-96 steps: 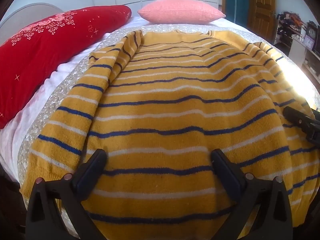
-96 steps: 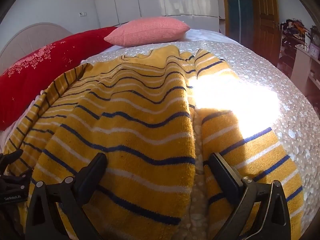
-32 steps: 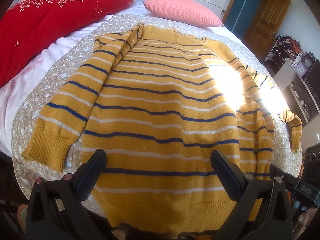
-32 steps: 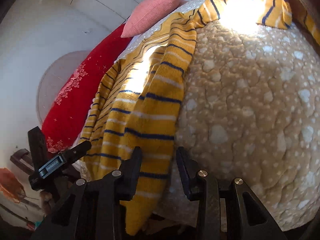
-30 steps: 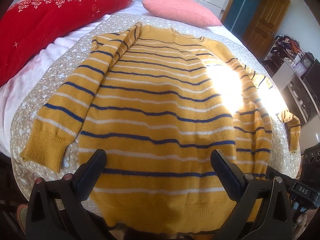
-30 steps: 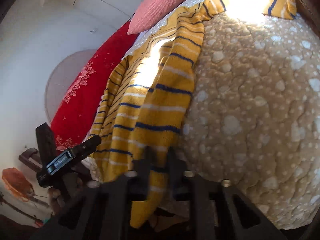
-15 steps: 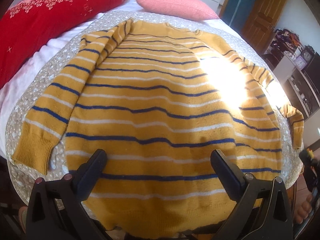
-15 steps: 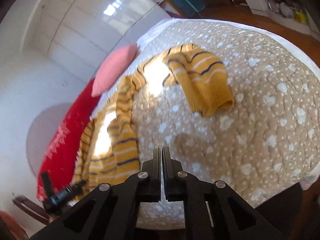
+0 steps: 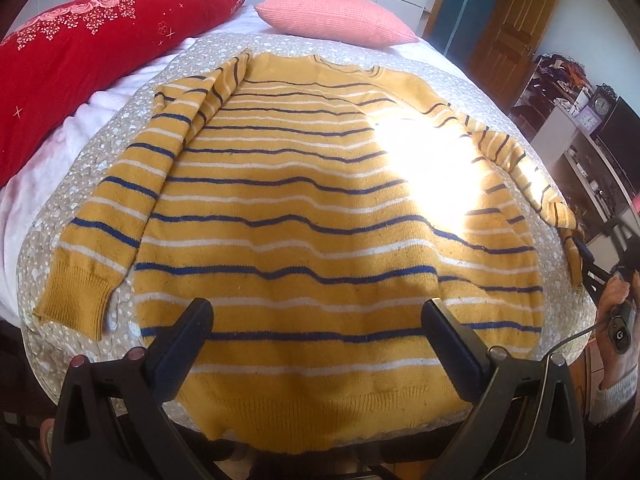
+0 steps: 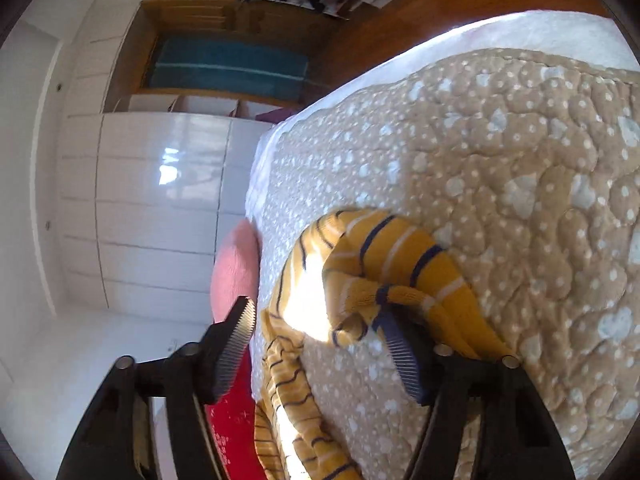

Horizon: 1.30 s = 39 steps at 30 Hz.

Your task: Fold small clothes

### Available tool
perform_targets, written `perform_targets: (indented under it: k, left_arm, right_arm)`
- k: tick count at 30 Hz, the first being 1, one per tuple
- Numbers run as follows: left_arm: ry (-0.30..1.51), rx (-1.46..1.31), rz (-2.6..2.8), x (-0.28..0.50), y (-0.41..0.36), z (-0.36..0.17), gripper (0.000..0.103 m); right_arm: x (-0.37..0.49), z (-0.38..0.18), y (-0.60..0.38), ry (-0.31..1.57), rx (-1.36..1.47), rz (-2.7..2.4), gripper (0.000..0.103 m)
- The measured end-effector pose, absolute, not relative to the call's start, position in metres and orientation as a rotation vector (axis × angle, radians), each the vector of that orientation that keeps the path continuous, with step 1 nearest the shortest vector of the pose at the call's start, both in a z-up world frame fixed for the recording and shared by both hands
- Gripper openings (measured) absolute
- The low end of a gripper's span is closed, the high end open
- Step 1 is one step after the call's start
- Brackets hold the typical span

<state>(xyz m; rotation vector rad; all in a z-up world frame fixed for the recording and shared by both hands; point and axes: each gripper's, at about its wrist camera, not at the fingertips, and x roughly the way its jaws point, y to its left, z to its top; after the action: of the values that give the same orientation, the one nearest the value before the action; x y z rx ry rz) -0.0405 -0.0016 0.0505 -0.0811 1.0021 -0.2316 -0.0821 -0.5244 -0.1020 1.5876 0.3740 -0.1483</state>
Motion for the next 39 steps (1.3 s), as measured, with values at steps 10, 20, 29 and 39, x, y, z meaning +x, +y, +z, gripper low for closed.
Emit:
perform_targets:
  k: [10, 20, 29, 39]
  left_arm:
    - [0.97, -0.127, -0.24, -0.041, 0.006, 0.063, 0.103]
    - [0.941, -0.248, -0.248, -0.046, 0.036, 0.075, 0.103]
    - [0.844, -0.404, -0.162, -0.065, 0.131, 0.083, 0.103]
    - [0.873, -0.465, -0.019, -0.082, 0.205, 0.06, 0.103]
  right_arm:
    - [-0.089, -0.038, -0.579, 0.42, 1.148, -0.283, 0.006]
    - [-0.048, 0.003, -0.579, 0.436, 1.06, -0.207, 0.004]
    - [-0.021, -0.036, -0.572, 0.581, 1.156, -0.206, 0.004]
    - [0.001, -0.012, -0.495, 0.818, 0.718, -0.137, 0.011]
